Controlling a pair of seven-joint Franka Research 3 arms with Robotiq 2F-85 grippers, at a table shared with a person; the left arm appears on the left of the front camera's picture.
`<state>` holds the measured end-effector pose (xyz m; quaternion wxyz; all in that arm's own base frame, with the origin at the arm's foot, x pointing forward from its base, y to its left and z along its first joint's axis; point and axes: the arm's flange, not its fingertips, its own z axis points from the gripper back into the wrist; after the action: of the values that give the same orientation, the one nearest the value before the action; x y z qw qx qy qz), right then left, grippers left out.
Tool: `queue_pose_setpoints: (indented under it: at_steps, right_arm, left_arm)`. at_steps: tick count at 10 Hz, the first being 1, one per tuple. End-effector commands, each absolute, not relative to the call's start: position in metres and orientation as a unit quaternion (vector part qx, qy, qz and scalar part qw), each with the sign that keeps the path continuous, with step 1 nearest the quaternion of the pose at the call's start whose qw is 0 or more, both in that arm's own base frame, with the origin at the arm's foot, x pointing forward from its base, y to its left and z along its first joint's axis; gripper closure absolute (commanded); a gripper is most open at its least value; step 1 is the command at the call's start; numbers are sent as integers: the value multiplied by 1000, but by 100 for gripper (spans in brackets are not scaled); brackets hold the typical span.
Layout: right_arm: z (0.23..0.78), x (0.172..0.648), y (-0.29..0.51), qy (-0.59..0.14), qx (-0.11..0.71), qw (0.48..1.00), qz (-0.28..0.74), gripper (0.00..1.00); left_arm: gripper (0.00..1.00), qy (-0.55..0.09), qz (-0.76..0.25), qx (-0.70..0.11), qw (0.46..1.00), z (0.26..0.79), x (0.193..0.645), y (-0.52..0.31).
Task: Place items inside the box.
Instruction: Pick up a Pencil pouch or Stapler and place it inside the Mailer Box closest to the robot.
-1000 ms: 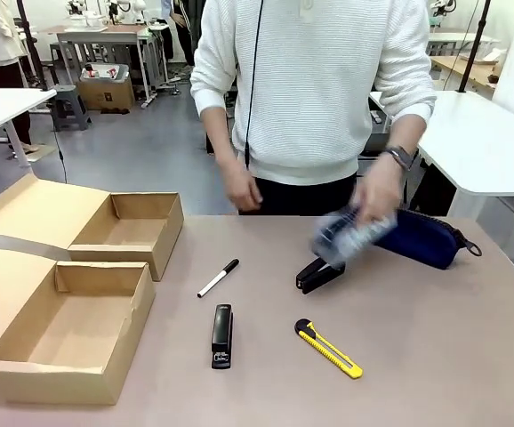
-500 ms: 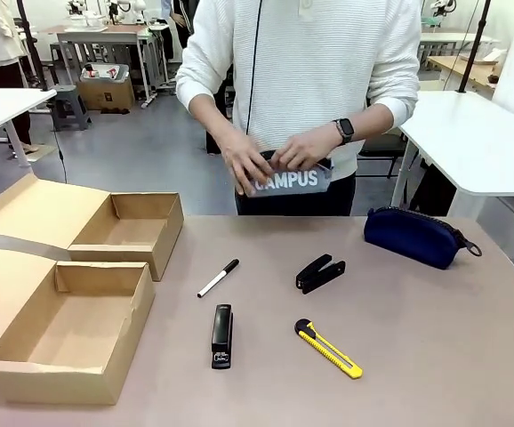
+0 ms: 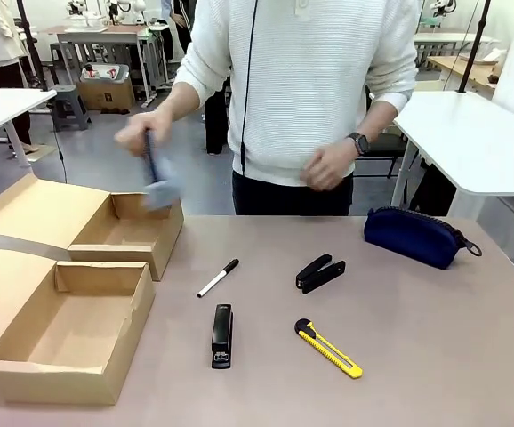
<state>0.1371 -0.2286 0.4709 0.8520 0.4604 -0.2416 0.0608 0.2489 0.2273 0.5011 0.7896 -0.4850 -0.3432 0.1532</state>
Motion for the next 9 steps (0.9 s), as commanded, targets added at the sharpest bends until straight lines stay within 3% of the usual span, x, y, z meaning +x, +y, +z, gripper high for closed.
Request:
queue_pose_setpoints:
  at_steps: [1, 4, 5, 6, 7, 8, 9]
  right_arm:
    - [476, 211, -185, -223, 377, 884, 162, 0]
    - [459, 327, -122, -185, 131, 936, 269, 0]
    - [445, 345, -95, -175, 79, 935, 298, 0]
    - [444, 326, -74, -196, 82, 937, 278, 0]
    - [478, 259, -88, -229, 230, 923, 206, 0]
    - [469, 350, -75, -186, 111, 927, 306, 0]
    - [475, 346, -76, -193, 130, 931, 280, 0]
  left_arm:
    - [0, -356, 141, -490, 783, 501, 250, 227]
    - [0, -356, 141, -490, 783, 501, 250, 227]
    - [0, -356, 141, -490, 783, 501, 250, 227]
    - [0, -356, 141, -490, 783, 501, 250, 227]
    - [0, -356, 141, -490, 783, 501, 250, 227]
    - [0, -356, 141, -490, 783, 501, 250, 227]
    - [0, -356, 141, -490, 783, 501, 250, 227]
